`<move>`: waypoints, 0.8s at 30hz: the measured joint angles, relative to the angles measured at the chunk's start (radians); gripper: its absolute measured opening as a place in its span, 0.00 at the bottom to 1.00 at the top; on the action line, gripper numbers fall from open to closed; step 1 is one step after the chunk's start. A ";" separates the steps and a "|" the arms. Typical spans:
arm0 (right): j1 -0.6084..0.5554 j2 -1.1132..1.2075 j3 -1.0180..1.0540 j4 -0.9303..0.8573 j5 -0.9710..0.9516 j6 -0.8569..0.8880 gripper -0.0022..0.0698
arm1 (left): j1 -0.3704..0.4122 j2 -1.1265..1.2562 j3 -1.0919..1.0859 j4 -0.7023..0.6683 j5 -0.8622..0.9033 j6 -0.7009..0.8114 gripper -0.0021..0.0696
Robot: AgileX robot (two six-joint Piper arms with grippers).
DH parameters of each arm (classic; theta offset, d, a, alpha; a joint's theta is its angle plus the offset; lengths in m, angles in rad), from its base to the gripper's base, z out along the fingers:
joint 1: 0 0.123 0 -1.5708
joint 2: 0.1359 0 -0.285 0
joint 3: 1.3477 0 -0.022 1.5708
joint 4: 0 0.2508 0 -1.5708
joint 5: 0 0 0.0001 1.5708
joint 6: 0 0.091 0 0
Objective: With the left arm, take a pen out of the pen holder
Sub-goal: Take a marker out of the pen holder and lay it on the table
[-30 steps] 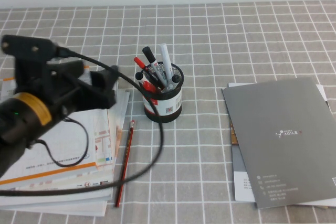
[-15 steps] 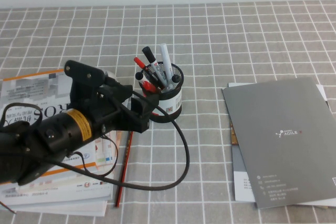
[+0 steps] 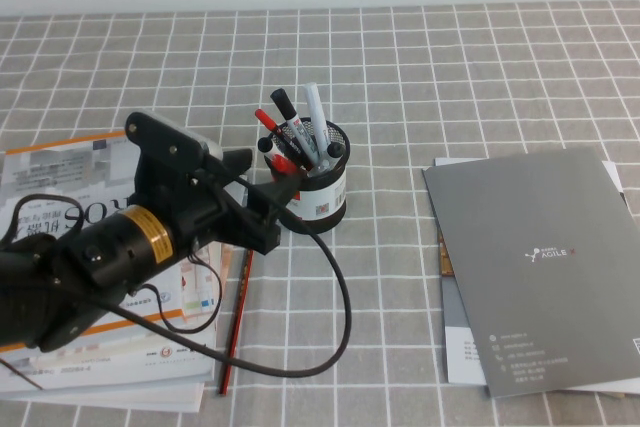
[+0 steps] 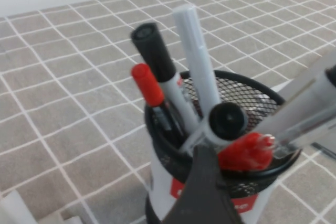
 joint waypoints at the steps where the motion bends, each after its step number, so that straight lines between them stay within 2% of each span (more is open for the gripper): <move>1: 0.000 0.000 0.000 0.000 0.000 0.000 0.01 | 0.007 0.002 0.000 -0.002 -0.002 0.003 0.69; 24: 0.000 0.000 0.000 0.000 0.000 0.000 0.01 | 0.021 0.062 -0.010 -0.062 -0.105 0.024 0.69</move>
